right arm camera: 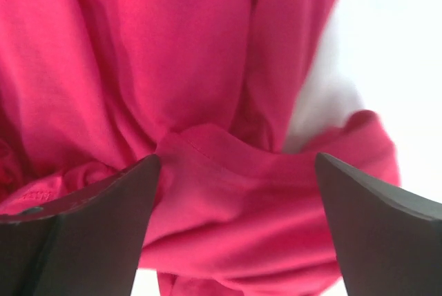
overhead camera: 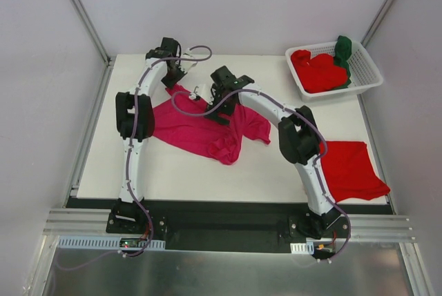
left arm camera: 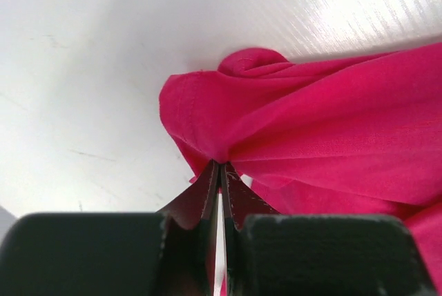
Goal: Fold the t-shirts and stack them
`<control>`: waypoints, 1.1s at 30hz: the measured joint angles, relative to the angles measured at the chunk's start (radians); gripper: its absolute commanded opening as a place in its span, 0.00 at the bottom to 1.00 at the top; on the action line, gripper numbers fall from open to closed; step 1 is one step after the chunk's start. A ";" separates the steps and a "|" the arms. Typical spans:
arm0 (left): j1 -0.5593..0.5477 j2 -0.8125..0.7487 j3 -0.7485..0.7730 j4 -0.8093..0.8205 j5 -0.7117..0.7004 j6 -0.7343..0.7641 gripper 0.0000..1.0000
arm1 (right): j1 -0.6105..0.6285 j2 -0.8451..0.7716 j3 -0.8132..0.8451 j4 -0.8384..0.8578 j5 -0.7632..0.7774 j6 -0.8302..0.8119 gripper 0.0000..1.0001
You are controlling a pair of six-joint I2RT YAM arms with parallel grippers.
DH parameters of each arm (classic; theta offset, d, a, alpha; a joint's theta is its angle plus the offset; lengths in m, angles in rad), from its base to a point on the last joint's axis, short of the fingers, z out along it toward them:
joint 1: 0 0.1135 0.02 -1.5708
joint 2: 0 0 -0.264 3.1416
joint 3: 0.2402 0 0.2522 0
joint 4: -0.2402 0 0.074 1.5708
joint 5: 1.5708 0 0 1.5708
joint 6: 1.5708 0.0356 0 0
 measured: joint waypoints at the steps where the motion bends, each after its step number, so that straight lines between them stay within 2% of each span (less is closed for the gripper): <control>1: 0.000 -0.007 0.000 0.003 -0.001 0.000 0.00 | 0.000 0.013 0.000 0.000 -0.007 0.001 0.96; 2: 0.000 -0.014 0.000 0.006 -0.006 0.001 0.00 | 0.000 0.023 0.000 -0.001 -0.014 0.001 0.95; 4: 0.000 -0.023 0.000 0.011 -0.022 0.004 0.00 | 0.000 0.043 0.000 -0.005 -0.027 0.001 0.78; 5: 0.000 -0.027 0.000 0.014 -0.027 0.008 0.00 | 0.000 0.053 0.006 -0.014 -0.032 -0.001 0.65; 6: 0.000 -0.029 0.000 0.015 -0.034 0.014 0.00 | 0.001 0.065 0.012 -0.021 -0.038 -0.003 0.30; 7: 0.000 -0.031 0.000 0.018 -0.043 0.018 0.00 | 0.001 0.073 0.017 -0.029 -0.043 -0.005 0.18; 8: 0.001 -0.031 0.000 0.020 -0.050 0.022 0.00 | 0.002 0.078 0.020 -0.042 -0.048 -0.009 0.14; 11: 0.005 -0.031 0.000 0.021 -0.073 0.034 0.00 | 0.004 0.081 0.029 -0.077 -0.045 -0.005 0.11; 18: 0.025 -0.024 0.009 0.059 -0.154 0.071 0.00 | 0.003 0.057 0.045 -0.094 0.010 -0.005 0.13; 25: 0.054 0.003 0.034 0.102 -0.212 0.101 0.00 | -0.007 -0.107 0.034 -0.121 0.117 -0.025 0.16; 29: 0.066 0.010 0.034 0.117 -0.227 0.106 0.00 | -0.010 -0.214 0.001 -0.137 0.171 -0.050 0.13; 33: 0.066 0.011 0.034 0.124 -0.231 0.111 0.00 | -0.013 -0.256 -0.042 -0.160 0.197 -0.061 0.13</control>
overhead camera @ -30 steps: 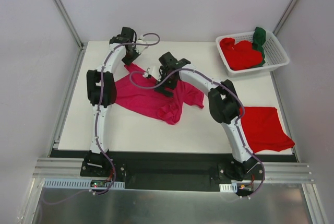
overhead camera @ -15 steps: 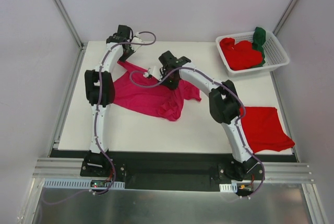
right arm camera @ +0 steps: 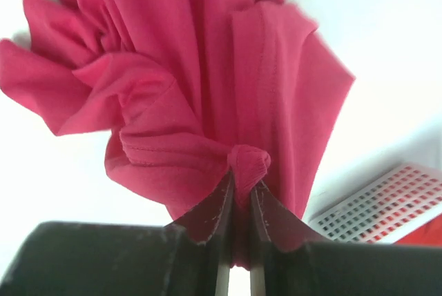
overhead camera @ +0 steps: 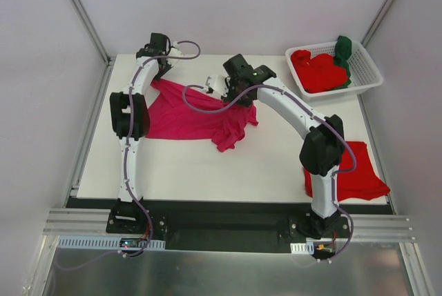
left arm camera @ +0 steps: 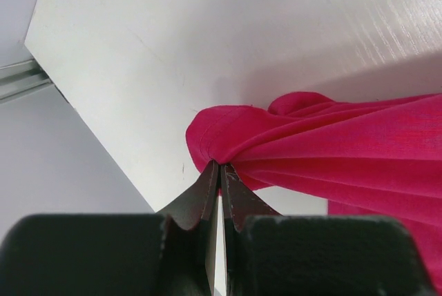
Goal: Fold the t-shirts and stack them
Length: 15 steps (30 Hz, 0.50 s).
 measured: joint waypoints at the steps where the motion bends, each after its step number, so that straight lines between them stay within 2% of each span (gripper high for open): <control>1: 0.000 0.000 0.000 0.002 -0.001 0.002 0.00 | -0.002 -0.001 -0.017 -0.009 0.005 -0.002 0.13; 11: 0.041 0.000 0.000 0.050 -0.024 0.042 0.00 | -0.024 -0.001 -0.145 -0.034 0.050 -0.013 0.12; 15: 0.060 0.000 0.000 0.063 -0.034 0.055 0.00 | -0.036 -0.001 -0.201 -0.031 0.069 -0.021 0.16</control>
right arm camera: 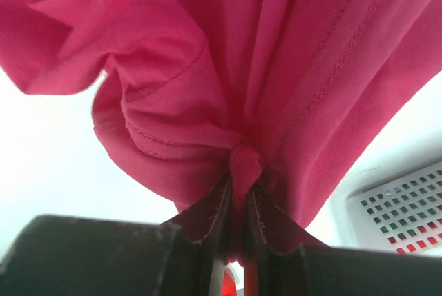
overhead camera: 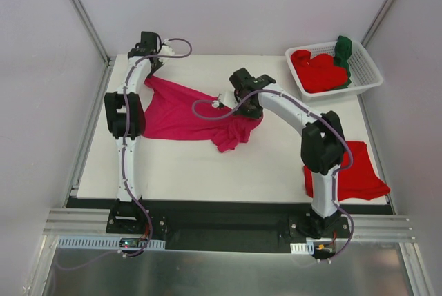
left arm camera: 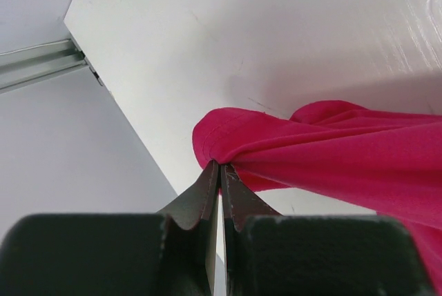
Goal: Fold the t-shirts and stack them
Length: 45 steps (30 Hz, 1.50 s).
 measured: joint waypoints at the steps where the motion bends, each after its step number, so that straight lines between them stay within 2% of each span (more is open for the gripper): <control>1: 0.000 0.000 0.000 0.002 0.000 0.002 0.00 | -0.007 0.000 -0.008 0.001 0.002 -0.002 0.27; 3: 0.000 0.000 0.000 0.005 0.000 0.005 0.00 | -0.022 0.000 -0.017 0.003 0.003 -0.004 0.50; 4: -0.002 0.000 0.000 0.007 -0.002 0.006 0.04 | -0.028 0.001 -0.018 -0.004 0.006 -0.003 0.74; 5: -0.003 0.000 0.000 0.011 -0.003 0.006 0.07 | -0.034 0.001 -0.018 -0.011 0.007 -0.002 0.86; 6: -0.003 0.000 -0.001 0.014 -0.003 0.008 0.11 | -0.039 0.003 -0.017 -0.018 0.012 0.002 0.93; 7: -0.003 0.000 -0.004 0.018 -0.004 0.010 0.27 | -0.043 0.006 -0.016 -0.024 0.019 0.002 1.00; 9: -0.002 -0.002 -0.024 0.032 -0.011 0.014 0.42 | -0.048 0.014 -0.011 -0.027 0.035 0.002 0.96; 10: -0.002 -0.003 -0.039 0.039 -0.014 0.016 0.65 | -0.050 0.017 -0.006 -0.022 0.043 0.000 0.96; 11: -0.002 -0.004 -0.054 0.040 -0.018 0.016 0.76 | -0.051 0.018 -0.001 -0.016 0.050 0.000 0.96; 15: -0.006 -0.039 -0.136 0.036 -0.023 0.014 0.99 | -0.053 0.018 0.048 0.037 0.054 0.001 0.96; 21: -0.045 -0.176 -0.211 0.032 -0.048 -0.006 0.99 | -0.051 0.025 0.157 0.087 0.013 0.017 0.96; 26: -0.117 -0.333 -0.267 0.044 -0.033 -0.055 0.99 | -0.045 0.043 0.182 0.100 -0.103 0.039 0.96; 30: -0.170 -0.432 -0.373 0.048 0.010 -0.096 0.99 | -0.042 0.098 0.203 0.097 -0.189 0.063 0.97; 34: -0.185 -0.441 -0.472 0.035 0.051 -0.145 0.99 | -0.042 0.175 0.252 0.101 -0.244 0.082 0.99; 41: -0.174 -0.429 -0.597 -0.008 0.069 -0.218 0.99 | -0.042 0.201 0.252 0.162 -0.309 0.084 0.86; 45: -0.171 -0.429 -0.649 -0.010 0.069 -0.244 1.00 | -0.042 0.201 0.231 0.247 -0.313 0.085 0.84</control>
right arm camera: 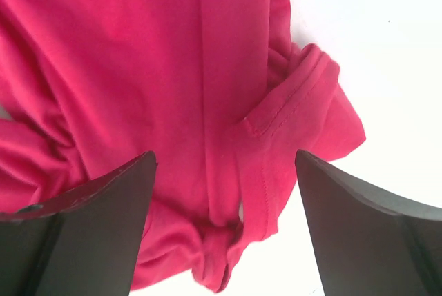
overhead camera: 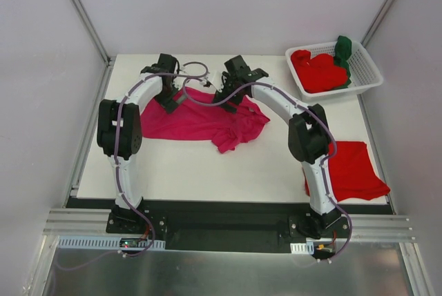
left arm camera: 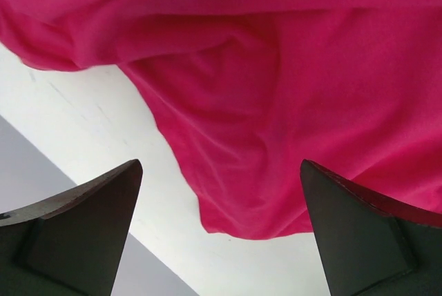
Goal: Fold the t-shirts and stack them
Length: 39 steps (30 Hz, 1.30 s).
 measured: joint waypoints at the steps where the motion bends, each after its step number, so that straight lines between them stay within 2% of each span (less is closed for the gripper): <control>1: 0.000 0.000 -0.012 -0.001 0.000 -0.006 0.99 | 0.000 0.000 -0.012 0.024 0.002 -0.001 0.84; 12: 0.000 -0.019 -0.168 -0.007 0.000 -0.040 0.99 | 0.000 0.045 -0.041 0.116 0.077 -0.010 0.80; 26: 0.000 -0.025 -0.189 -0.001 0.018 -0.064 0.99 | -0.011 0.076 -0.034 0.209 0.259 -0.015 0.78; 39: 0.000 -0.056 -0.242 0.010 0.028 -0.085 0.99 | -0.039 0.105 0.052 0.216 0.273 -0.034 0.78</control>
